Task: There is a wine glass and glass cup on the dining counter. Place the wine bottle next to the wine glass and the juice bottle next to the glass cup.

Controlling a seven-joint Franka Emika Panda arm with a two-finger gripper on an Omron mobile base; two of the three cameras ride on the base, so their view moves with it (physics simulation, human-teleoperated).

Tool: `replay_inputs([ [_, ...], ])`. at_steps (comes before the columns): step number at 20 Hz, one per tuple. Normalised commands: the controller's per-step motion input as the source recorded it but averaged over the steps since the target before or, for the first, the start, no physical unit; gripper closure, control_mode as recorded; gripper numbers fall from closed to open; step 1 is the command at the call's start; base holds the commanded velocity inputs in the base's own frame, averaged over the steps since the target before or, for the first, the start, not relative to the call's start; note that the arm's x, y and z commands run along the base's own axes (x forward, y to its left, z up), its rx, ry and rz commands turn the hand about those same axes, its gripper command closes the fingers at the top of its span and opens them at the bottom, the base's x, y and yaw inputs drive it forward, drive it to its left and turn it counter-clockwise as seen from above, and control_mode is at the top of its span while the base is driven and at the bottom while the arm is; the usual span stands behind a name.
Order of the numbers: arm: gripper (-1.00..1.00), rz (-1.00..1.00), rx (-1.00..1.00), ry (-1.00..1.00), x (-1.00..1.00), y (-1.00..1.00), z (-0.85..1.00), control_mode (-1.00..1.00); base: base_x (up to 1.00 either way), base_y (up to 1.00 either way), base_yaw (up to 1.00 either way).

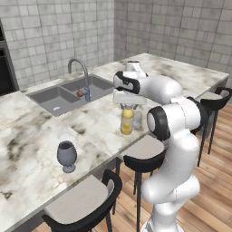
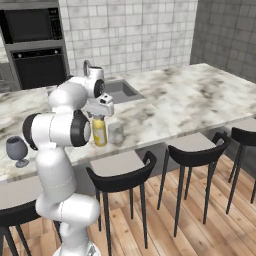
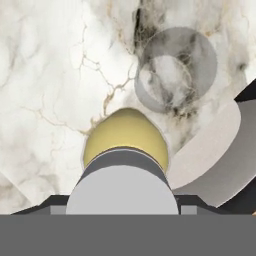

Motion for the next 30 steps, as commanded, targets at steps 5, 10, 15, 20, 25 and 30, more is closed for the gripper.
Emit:
replay_inputs([
  [5, 1.0, -0.03, 0.0, 0.0, 0.38, 0.0, -0.31, -1.0, 0.0, 0.0, 0.0],
  [10, 1.0, -0.01, 0.0, -0.01, 0.39, 0.0, -0.23, -1.0, 0.0, 0.0, 0.0],
  [15, 1.0, 0.0, 0.0, -0.03, 0.31, 0.0, -0.14, -1.0, 0.0, 0.0, 0.0],
  [20, 1.0, 0.0, 0.0, -0.06, 0.05, 0.0, -0.14, -1.0, 0.0, 0.0, 0.0],
  [25, 1.0, -0.01, 0.0, -0.03, 0.05, 0.0, -0.19, -1.0, 0.0, 0.0, 0.0],
  [30, 1.0, -0.01, 0.0, 0.0, 0.02, -0.03, -0.32, -1.0, 0.0, 0.0, 0.0],
])
